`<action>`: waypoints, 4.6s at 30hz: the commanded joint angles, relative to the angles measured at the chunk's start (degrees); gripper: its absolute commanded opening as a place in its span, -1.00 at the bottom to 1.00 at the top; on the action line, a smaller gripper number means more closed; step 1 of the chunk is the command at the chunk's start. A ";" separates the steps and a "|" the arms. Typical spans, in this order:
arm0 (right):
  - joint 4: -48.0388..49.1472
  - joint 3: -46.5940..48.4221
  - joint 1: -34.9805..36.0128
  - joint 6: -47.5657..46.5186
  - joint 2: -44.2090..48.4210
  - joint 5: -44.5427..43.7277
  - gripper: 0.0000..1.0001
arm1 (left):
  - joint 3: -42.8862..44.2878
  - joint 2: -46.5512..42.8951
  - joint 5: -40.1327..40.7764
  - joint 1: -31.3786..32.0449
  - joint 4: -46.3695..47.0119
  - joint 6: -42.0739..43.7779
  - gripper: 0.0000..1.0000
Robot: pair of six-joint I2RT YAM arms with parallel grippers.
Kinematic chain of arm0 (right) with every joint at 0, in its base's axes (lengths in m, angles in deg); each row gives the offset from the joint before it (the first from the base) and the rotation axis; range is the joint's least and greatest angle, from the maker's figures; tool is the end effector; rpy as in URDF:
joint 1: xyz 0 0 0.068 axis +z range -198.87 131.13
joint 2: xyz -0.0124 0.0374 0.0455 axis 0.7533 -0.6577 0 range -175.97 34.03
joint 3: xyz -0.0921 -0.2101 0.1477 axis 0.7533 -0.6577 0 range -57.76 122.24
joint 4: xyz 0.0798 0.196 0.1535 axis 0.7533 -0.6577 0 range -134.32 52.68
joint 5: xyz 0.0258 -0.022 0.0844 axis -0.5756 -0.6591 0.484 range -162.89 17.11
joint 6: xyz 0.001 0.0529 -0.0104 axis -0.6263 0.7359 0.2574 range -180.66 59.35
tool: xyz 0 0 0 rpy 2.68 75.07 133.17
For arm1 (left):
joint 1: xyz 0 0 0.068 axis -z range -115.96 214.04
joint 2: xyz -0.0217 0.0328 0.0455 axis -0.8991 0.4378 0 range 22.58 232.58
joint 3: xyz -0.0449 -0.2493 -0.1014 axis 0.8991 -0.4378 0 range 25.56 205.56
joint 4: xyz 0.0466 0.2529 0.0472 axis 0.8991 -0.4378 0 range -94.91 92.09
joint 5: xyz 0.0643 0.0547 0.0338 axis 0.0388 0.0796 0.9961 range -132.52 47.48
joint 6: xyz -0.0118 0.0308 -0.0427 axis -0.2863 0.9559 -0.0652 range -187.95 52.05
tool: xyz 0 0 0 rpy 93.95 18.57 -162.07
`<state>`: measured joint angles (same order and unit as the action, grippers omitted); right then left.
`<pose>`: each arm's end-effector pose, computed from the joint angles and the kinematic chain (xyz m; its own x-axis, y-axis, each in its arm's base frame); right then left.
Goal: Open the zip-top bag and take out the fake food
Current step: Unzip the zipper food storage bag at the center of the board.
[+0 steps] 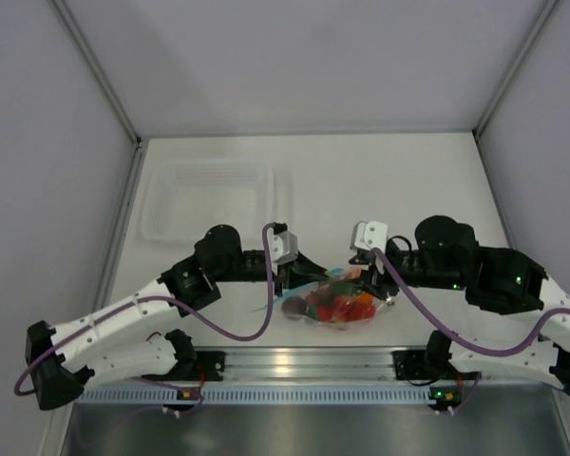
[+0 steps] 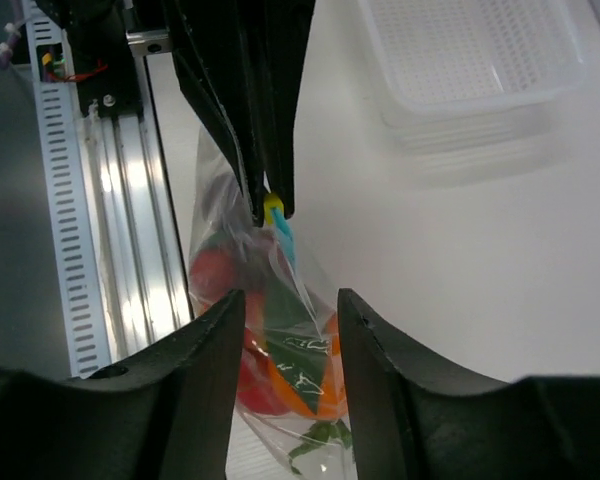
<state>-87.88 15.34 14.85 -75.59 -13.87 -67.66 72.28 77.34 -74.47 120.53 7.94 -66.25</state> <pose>0.0582 0.1252 0.4211 0.0565 -0.4656 -0.8832 -0.9469 0.2556 -0.1953 0.1073 -0.1961 0.3503 0.0085 0.0328 -0.9994 0.9996 0.0265 0.0093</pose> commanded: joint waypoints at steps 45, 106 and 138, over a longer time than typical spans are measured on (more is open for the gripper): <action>4.25 -1.91 -0.18 -1.23 -3.16 7.77 -1.00 | 1.79 -3.62 -2.68 -0.15 -4.62 -0.02 -0.34; 16.89 -14.73 -0.44 9.05 7.47 9.53 -0.10 | 11.02 3.60 -12.26 -0.15 -13.32 1.47 -1.00; 14.89 -14.04 -0.44 5.53 3.34 0.12 -1.00 | 26.05 10.71 -1.02 -0.15 -35.10 6.56 -0.13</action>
<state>-71.45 -2.04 14.59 -69.02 -10.25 -66.32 94.45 87.44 -77.11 120.40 -21.50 -61.97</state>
